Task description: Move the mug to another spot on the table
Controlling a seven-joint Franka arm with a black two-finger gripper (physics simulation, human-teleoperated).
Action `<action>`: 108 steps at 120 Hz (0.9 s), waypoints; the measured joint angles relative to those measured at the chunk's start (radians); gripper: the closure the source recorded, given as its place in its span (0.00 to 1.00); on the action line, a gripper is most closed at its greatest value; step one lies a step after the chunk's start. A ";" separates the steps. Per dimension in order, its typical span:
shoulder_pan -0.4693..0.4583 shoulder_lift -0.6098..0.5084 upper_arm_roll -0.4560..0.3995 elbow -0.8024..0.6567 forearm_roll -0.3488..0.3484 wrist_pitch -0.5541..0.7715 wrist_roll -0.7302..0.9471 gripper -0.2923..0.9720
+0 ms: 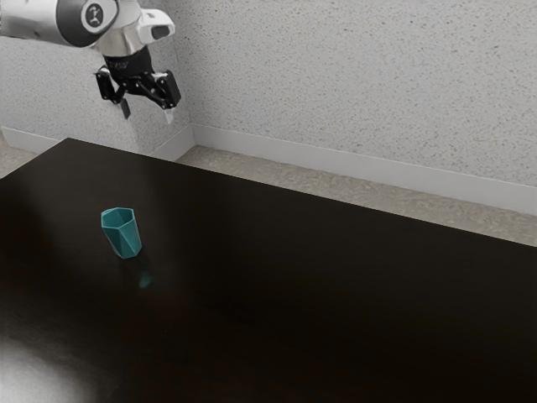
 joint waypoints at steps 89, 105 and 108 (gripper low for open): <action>-0.003 0.232 0.356 -0.081 -0.145 0.204 0.037 0.23; -0.004 0.318 0.415 -0.097 -0.231 0.252 -0.057 0.23; -0.003 0.336 0.426 -0.097 -0.251 0.258 -0.074 0.23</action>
